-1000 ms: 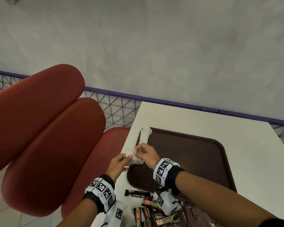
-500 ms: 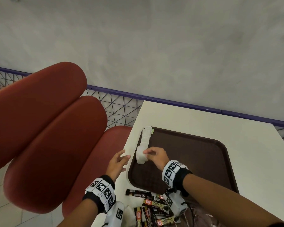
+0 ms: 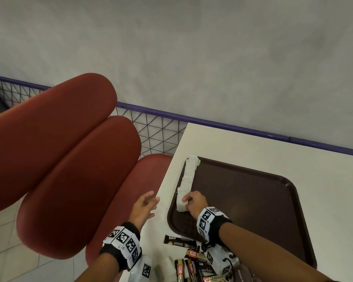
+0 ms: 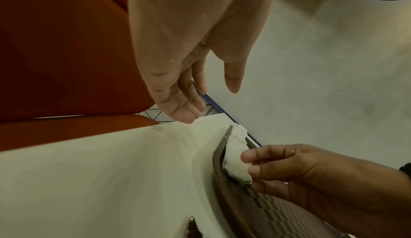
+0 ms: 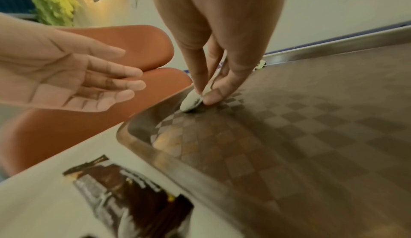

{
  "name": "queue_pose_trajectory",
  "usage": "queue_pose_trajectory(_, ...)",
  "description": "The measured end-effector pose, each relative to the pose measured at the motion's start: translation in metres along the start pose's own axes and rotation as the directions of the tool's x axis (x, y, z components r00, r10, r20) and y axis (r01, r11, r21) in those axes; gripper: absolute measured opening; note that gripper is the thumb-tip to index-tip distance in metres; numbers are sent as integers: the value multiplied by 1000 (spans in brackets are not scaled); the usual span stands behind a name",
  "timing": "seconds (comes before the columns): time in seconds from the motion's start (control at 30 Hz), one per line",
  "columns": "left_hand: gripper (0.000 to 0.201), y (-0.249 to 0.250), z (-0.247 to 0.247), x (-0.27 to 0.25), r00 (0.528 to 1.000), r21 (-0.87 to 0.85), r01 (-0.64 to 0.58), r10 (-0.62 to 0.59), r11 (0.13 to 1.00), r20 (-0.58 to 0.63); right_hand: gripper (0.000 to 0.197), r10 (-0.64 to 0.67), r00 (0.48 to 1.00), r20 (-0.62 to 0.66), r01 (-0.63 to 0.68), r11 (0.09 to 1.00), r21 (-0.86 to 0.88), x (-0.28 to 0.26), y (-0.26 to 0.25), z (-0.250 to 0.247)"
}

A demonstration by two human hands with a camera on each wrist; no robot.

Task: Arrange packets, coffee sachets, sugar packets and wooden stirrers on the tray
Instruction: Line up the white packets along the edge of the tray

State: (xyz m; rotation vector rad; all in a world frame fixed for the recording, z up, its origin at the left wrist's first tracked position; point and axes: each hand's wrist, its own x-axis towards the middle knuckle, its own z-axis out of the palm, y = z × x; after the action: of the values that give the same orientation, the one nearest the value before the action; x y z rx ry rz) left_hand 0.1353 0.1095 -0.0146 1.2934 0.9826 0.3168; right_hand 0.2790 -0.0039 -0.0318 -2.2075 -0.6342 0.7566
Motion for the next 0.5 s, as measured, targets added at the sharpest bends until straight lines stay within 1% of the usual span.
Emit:
queue_pose_trajectory(0.1,33,-2,-3,2,1000,-10,3,-3,1000,5,31,-30,999,-18,28,996,-90,2,3,5)
queue_pose_trajectory(0.17,30,-4,-5,2,1000,-7,2,-2,1000,10,26,-4,999,-33,2,997,-79,3,6,9)
queue_pose_trajectory(0.3,21,-7,-10,-2,999,23,4,-5,1000,42,26,76,997,-31,-77,996,-32,4,5,13)
queue_pose_trajectory(0.4,16,-10,-16,-8,996,80,19,-26,997,82,25,54,998,-26,-55,998,-35,3,4,10)
queue_pose_trajectory(0.5,14,-13,-23,-17,985,181,32,-61,983,160,24,3,997,-76,-9,997,-83,0,4,4)
